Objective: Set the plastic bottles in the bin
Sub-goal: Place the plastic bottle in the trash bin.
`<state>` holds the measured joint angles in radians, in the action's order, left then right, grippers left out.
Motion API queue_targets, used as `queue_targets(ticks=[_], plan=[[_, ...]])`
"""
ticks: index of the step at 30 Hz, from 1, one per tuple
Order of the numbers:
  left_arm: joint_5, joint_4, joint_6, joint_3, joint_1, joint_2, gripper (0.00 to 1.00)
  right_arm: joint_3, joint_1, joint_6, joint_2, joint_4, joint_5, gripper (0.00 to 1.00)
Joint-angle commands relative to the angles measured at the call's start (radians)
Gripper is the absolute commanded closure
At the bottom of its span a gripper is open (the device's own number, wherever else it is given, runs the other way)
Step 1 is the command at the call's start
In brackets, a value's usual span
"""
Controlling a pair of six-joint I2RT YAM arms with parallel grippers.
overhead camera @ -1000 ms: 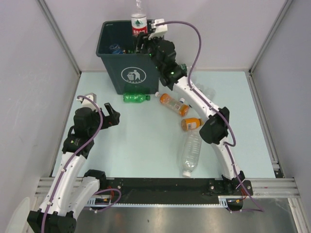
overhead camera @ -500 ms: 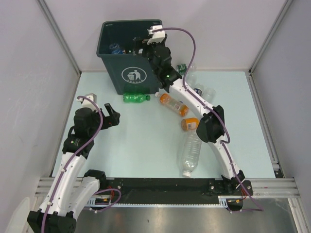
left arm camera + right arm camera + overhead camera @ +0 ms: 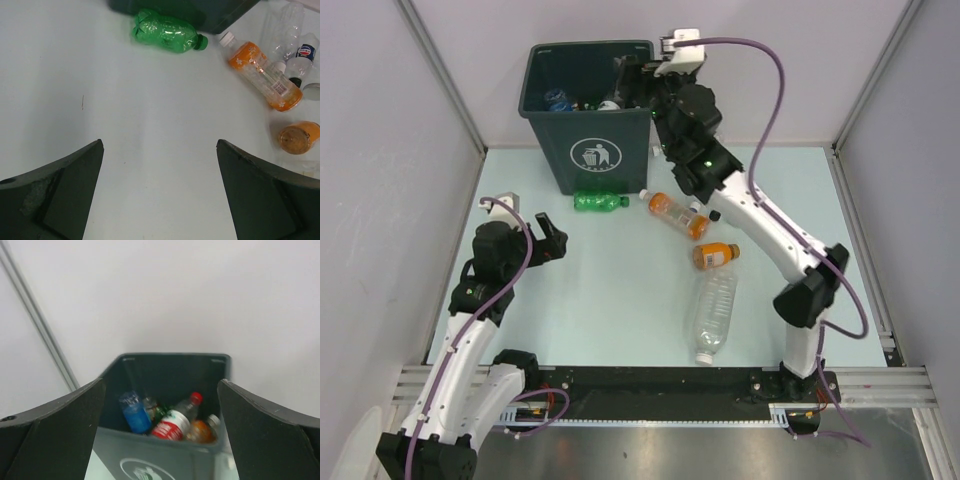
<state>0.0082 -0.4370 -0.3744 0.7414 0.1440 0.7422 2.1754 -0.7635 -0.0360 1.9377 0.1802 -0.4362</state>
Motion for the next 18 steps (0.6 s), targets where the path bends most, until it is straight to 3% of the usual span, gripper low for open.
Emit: queue_targets(ticks=[1,10,16,18], plan=[[0.039,0.012,0.008,0.007,-0.007,0.009,0.00,-0.155,0.004,0.071,-0.199,-0.122,-0.144,0.00],[0.249,0.055,0.029,0.010,-0.004,0.016,0.00,-0.623,0.023,0.189,-0.588,-0.323,-0.280,0.00],[0.297,0.066,0.000,0.012,0.052,0.025,0.00,-0.698,0.102,0.333,-0.687,-0.623,-0.243,0.00],[0.267,0.076,-0.014,0.013,0.123,0.034,0.00,-0.726,0.142,0.392,-0.697,-0.723,-0.239,0.00]])
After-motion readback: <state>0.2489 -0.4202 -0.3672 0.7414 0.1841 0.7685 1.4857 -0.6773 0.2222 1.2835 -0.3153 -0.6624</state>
